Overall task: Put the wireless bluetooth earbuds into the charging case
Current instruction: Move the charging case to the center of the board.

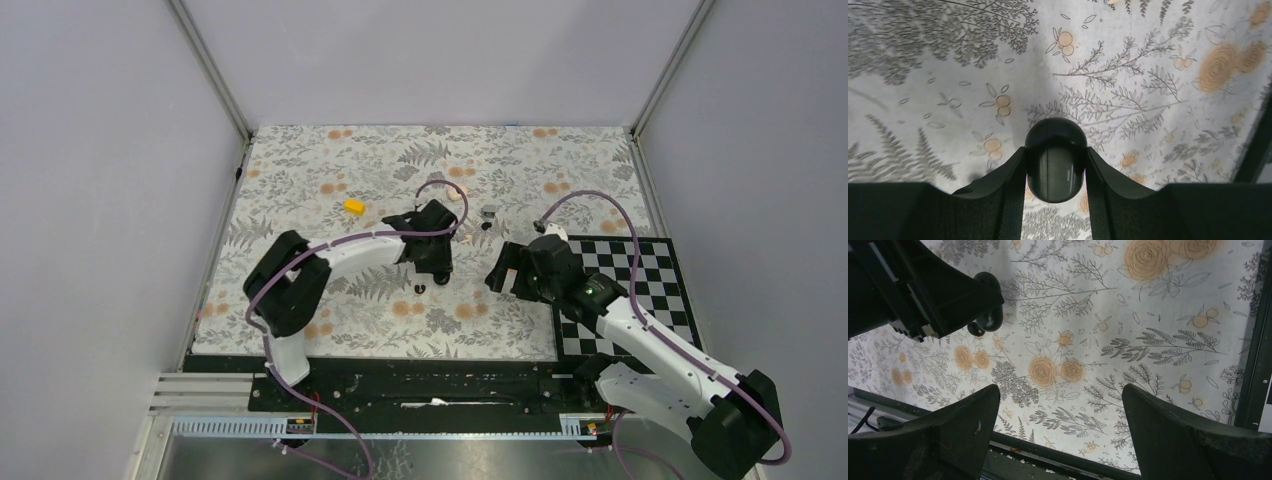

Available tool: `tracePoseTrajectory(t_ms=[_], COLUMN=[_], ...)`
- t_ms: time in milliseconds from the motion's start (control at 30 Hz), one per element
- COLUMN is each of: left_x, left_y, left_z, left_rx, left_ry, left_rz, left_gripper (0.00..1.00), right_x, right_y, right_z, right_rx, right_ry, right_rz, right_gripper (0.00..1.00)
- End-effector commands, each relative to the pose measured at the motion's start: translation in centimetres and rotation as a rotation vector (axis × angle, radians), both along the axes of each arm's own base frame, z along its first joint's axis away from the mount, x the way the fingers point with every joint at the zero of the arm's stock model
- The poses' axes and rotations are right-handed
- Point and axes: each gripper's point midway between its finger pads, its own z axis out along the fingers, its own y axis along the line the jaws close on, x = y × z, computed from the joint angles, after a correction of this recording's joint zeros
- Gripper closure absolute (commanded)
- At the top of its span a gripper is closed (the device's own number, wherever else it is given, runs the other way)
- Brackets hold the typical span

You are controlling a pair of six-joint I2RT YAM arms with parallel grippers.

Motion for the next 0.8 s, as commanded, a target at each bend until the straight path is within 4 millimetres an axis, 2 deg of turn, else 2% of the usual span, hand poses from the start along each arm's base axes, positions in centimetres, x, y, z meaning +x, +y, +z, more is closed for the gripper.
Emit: tracePoseTrajectory(t_ms=[0,100,200,367,467,600,700,767], left_x=[1.1,0.6,0.3,0.0,0.2,1.0,2.2,2.8], left_y=[-2.4,-2.6,-2.6,-3.3,-3.3,-1.6,2.4,5.6], left_z=[-1.1,-1.9,-2.1,-0.6,2.2,8.4,11.6,12.5], left_rx=[-0.026,-0.011,-0.019,-0.064,-0.1,-0.205,-0.266,-0.279], left_ry=[0.023,0.049,0.065,0.065,0.019,-0.063,-0.124,-0.14], left_rz=[0.024,0.028,0.039,0.009,-0.004,0.007,0.074,0.123], left_gripper=[0.69,0.66,0.5,0.38,0.36,0.34,0.32,0.31], right_x=[0.4,0.0,0.0,0.8,1.6,2.4,2.9,3.5], right_y=[-0.1,-0.1,-0.3,0.5,1.1,2.2,3.5,4.4], right_z=[-0.4,-1.0,-1.3,-1.3,-1.6,-1.4,-1.2,-1.2], right_rx=[0.041,0.038,0.027,0.036,0.022,-0.021,-0.071,-0.094], right_ry=[-0.013,0.009,0.013,0.018,0.032,0.036,0.012,0.008], right_rz=[-0.069,-0.069,-0.072,-0.071,-0.072,-0.067,-0.051,-0.04], right_gripper=[0.0,0.01,0.0,0.0,0.0,0.0,0.0,0.0])
